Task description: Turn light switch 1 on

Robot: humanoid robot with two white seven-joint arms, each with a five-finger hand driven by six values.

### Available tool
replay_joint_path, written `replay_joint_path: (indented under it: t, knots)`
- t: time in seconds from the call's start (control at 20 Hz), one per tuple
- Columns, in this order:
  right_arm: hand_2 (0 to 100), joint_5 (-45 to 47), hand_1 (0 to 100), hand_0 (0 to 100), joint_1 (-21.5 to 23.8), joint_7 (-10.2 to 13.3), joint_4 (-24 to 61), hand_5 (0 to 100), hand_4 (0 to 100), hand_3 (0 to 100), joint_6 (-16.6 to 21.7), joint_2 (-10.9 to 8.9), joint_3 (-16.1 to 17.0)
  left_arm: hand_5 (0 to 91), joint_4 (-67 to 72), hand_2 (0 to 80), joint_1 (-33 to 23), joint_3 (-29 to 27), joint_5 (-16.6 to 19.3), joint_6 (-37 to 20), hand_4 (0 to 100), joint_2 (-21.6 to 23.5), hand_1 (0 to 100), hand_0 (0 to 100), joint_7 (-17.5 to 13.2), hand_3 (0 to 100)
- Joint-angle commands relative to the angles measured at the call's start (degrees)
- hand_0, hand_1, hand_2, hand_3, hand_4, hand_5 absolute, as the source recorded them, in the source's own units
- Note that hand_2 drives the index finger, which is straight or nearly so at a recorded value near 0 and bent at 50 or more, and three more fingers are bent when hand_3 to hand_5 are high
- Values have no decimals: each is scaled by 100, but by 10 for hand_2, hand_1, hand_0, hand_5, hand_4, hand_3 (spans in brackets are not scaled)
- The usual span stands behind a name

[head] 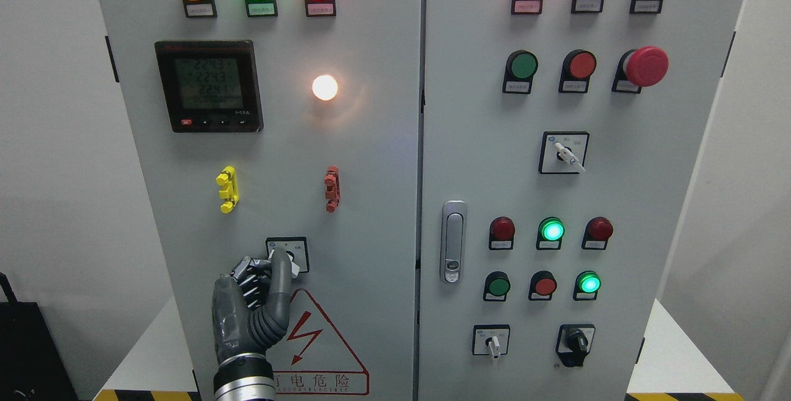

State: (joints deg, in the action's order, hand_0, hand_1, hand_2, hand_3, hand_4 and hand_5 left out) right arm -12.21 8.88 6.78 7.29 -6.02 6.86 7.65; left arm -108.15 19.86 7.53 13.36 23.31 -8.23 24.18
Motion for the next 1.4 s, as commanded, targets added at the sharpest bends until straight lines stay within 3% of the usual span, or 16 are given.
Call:
replay_joint_path:
  t: [0.0, 0.5, 0.9, 1.05, 1.35]
  knots:
    - [0, 8, 0, 55, 0, 16, 0, 0, 0, 0, 5, 0, 0, 864, -4, 585, 0, 3, 0, -2, 982, -3, 410, 430, -19, 1000]
    - [0, 0, 0, 54, 0, 16, 0, 0, 0, 0, 5, 0, 0, 861, -4, 595, -9, 3, 0, -2, 982, 6, 414, 220, -19, 1000]
    - [0, 0, 0, 54, 0, 16, 0, 0, 0, 0, 5, 0, 0, 860, -21, 603, -184, 3, 0, -54, 984, 32, 424, 160, -28, 1000]
    - [0, 0, 0, 53, 0, 8, 0, 0, 0, 0, 5, 0, 0, 863, -39, 611, -307, 3, 9, -107, 986, 41, 433, 74, -28, 1000]
    - [0, 0, 0, 54, 0, 8, 0, 0, 0, 0, 5, 0, 0, 859, -48, 615, -509, 3, 35, -598, 988, 67, 427, 7, -28, 1000]
